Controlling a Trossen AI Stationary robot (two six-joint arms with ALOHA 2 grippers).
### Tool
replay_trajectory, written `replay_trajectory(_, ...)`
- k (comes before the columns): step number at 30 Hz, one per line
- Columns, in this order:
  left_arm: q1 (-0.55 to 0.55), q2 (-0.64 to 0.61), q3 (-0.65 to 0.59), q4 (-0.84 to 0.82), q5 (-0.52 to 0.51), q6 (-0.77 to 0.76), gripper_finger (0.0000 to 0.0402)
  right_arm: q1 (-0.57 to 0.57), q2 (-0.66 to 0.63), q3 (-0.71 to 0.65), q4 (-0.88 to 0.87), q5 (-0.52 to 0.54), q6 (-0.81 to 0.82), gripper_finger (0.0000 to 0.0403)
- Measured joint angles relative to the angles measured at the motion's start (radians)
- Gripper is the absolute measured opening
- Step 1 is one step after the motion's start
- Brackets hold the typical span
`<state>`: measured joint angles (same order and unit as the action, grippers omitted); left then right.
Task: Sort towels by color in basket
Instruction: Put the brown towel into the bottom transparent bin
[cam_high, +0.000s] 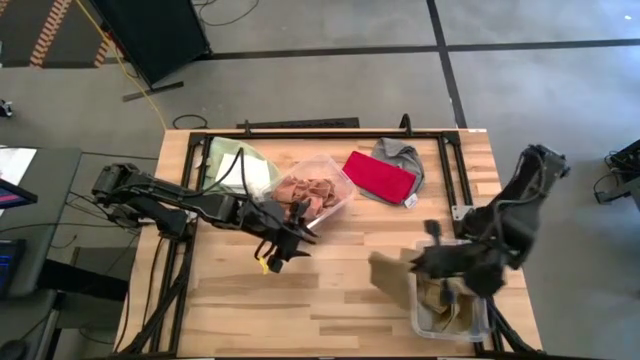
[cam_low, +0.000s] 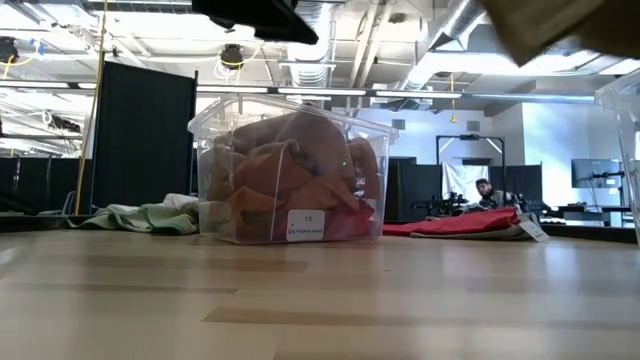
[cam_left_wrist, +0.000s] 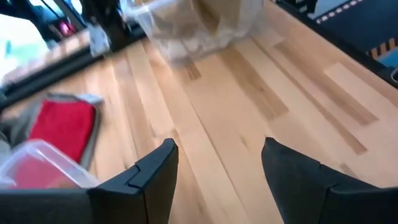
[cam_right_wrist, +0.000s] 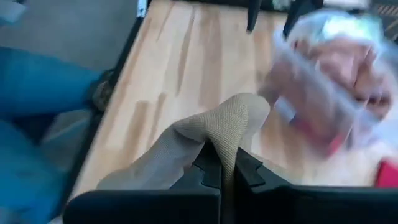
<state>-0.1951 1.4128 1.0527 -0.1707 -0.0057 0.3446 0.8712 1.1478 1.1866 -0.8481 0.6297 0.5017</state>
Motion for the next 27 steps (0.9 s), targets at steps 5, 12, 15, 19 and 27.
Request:
replay_trajectory(5, 0.0, 0.0, -0.001, -0.065, 0.0, -0.057, 0.0222, 0.141, -0.082, 0.0, -0.187, 0.008, 0.286, 0.0022)
replay_trajectory(12, -0.023, 0.0, -0.01, -0.117, 0.0, -0.099, 0.0222, 0.325, -0.158, 0.0, -0.414, 0.002, 0.679, 0.0022)
replay_trajectory(15, -0.04, 0.0, -0.01, -0.138, 0.0, -0.114, 0.0222, 0.396, -0.17, 0.0, -0.491, -0.001, 0.825, 0.0022)
replay_trajectory(19, -0.064, 0.0, -0.01, -0.159, 0.0, -0.136, 0.0222, 0.46, -0.157, 0.0, -0.583, -0.054, 1.008, 0.0022)
replay_trajectory(27, -0.102, 0.0, -0.01, -0.18, 0.0, -0.168, 0.0222, 0.452, -0.059, 0.0, -0.556, -0.074, 1.018, 0.0022)
